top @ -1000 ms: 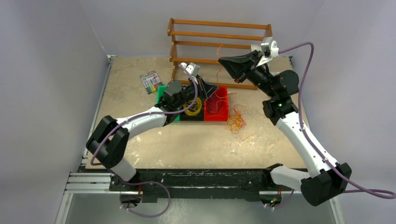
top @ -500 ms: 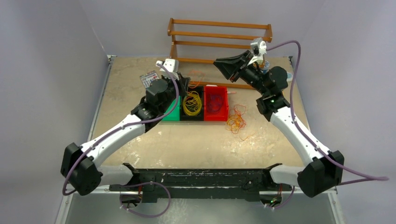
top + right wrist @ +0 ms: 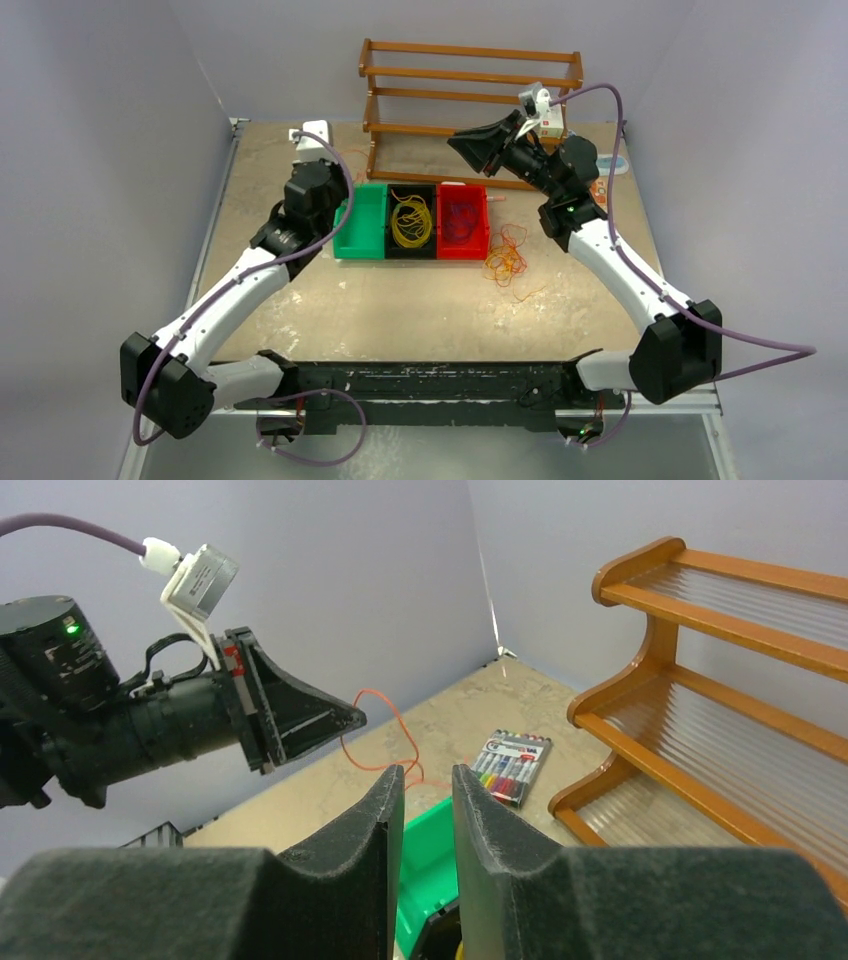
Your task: Untangle the cables
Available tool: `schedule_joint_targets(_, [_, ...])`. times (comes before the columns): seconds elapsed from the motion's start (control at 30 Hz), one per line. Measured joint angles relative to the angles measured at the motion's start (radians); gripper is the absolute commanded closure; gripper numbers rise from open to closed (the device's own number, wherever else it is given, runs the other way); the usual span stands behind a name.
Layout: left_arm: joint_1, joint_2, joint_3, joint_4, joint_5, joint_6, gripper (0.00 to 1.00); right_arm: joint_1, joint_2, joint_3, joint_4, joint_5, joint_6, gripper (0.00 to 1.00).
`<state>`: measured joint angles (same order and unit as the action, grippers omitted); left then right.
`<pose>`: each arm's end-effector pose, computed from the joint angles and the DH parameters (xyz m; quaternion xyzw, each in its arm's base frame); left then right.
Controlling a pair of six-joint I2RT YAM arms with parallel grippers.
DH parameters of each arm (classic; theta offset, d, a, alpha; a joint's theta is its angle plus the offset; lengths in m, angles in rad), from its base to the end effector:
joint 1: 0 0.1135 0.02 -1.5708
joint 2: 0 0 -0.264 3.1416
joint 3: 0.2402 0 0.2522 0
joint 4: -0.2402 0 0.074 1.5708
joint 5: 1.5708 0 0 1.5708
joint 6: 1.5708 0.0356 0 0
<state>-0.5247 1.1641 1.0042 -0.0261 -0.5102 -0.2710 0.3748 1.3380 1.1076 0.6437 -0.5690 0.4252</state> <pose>0.2426 -0.1203 0.3568 -0.0656 0.7592 -0.0603 0.6447 0.2782 0.1301 0.4146 -0.2217 0.5307 0.4543 0.6803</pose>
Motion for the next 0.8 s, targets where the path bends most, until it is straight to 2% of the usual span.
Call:
schedule_joint_targets(0.2, [0.057, 0.036, -0.016, 0.05, -0.011, -0.014, 1.0, 0.001, 0.0, 0.0, -0.013, -0.002, -0.025, 0.72])
schedule_joint_targets(0.47, [0.07, 0.149, -0.071, 0.1, 0.01, -0.052, 1.0, 0.001, 0.0, 0.0, -0.058, 0.002, -0.075, 0.71])
schedule_joint_targets(0.8, [0.084, 0.179, -0.087, 0.13, -0.026, -0.086, 1.0, 0.003, 0.0, 0.0, -0.071, 0.002, -0.09, 0.7])
